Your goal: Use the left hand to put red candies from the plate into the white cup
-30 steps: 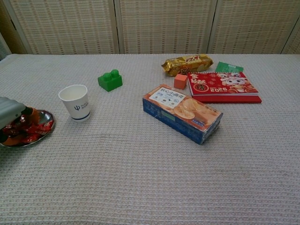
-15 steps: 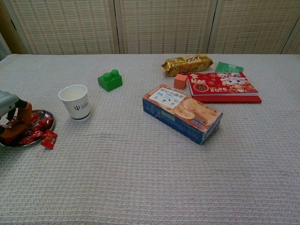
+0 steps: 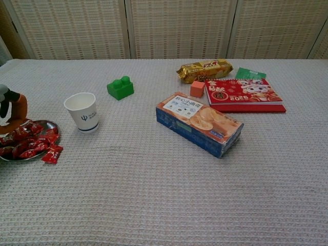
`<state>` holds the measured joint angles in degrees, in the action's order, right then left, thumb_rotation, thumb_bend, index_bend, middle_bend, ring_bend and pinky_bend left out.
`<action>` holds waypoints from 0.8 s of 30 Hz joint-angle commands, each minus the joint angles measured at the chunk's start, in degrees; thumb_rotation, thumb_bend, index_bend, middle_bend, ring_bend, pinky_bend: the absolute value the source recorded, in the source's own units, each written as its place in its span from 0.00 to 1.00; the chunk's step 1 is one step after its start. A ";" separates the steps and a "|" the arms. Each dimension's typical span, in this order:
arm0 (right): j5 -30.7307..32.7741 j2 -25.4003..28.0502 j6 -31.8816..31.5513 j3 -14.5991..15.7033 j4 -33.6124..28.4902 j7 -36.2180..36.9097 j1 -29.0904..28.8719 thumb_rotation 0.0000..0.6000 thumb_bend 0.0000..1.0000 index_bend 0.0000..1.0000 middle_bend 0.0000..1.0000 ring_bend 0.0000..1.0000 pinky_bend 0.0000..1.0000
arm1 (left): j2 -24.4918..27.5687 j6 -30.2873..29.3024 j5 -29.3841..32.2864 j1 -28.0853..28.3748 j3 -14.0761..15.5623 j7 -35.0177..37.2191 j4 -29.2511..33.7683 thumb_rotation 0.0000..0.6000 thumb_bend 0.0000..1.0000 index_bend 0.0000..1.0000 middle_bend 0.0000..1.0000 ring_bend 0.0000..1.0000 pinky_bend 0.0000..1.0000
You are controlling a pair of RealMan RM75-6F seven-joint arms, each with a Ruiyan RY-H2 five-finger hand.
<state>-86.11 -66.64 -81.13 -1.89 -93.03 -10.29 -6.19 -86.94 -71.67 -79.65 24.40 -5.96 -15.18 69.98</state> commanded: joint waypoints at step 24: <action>0.31 0.59 -0.14 0.12 -0.36 0.22 0.25 1.00 0.02 0.00 0.00 0.00 0.00 | -3.80 5.49 3.58 11.07 -6.26 -14.31 9.85 1.00 0.44 0.35 0.40 0.38 1.00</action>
<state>-85.80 -66.05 -81.27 -1.76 -93.38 -10.08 -5.94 -90.52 -66.38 -76.29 35.26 -12.24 -29.27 80.03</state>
